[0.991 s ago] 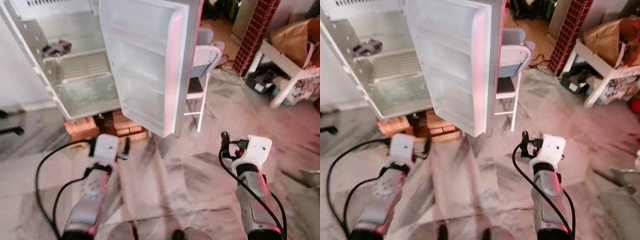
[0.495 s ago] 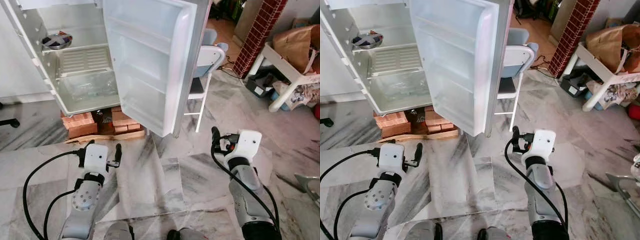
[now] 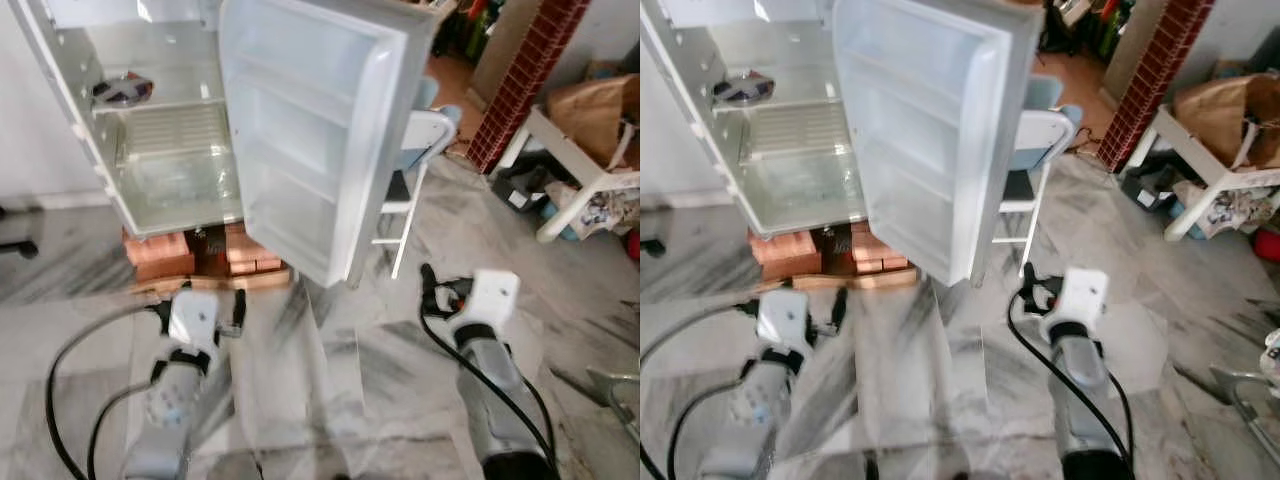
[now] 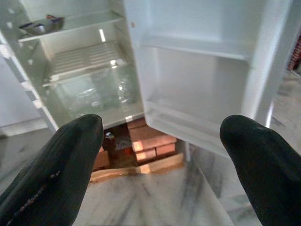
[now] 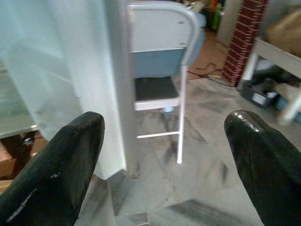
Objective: Restocking fridge
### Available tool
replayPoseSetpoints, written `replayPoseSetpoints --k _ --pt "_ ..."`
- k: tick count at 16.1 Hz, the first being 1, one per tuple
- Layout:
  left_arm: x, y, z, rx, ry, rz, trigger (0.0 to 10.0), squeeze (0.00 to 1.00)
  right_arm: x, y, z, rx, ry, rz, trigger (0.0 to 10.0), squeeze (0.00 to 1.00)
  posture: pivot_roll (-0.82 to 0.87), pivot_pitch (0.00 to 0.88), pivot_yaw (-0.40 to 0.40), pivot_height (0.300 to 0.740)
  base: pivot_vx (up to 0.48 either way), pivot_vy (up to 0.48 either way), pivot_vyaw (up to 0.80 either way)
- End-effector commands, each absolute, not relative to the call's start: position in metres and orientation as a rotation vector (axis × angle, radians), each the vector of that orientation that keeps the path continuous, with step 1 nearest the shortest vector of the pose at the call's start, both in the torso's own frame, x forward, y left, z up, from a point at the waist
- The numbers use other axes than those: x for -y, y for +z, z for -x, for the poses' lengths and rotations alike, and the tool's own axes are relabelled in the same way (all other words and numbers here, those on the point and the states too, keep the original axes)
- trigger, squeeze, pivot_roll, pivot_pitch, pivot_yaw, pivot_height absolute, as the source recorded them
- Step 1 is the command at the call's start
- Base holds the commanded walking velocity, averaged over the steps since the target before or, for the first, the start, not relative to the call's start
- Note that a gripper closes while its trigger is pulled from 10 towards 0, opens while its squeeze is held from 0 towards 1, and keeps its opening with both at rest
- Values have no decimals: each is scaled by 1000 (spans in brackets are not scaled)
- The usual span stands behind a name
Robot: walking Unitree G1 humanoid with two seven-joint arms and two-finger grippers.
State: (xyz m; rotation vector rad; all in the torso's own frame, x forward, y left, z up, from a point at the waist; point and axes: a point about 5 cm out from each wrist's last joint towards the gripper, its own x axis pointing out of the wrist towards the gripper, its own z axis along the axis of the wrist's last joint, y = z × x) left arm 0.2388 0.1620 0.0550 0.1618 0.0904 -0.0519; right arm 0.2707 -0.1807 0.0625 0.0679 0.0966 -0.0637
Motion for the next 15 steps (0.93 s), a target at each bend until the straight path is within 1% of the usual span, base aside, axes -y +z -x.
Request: replayPoseSetpoints --k 1,4,7,12,15 --pt "-162 60 -240 -72 -46 -156 10000 0 182 65 -274 -87 -57 -54 10000 0 139 72 -58 740 465 0 0" --pt "-161 59 -239 -68 -46 -160 10000 0 186 65 -275 -95 -64 -44 10000 0 141 80 -72 740 476 0 0" --pt "-159 58 -238 -71 -53 -160 10000 0 182 65 -276 -99 -56 -46 10000 0 141 79 -74 740 471 0 0" --pt "-156 58 -240 -74 -64 -158 10000 0 181 67 -280 -87 -49 -43 10000 0 138 73 -64 740 466 0 0" --pt "-158 55 -239 -97 -49 -164 10000 0 183 70 -284 -71 -59 -51 10000 0 137 73 -44 740 0 0 0"
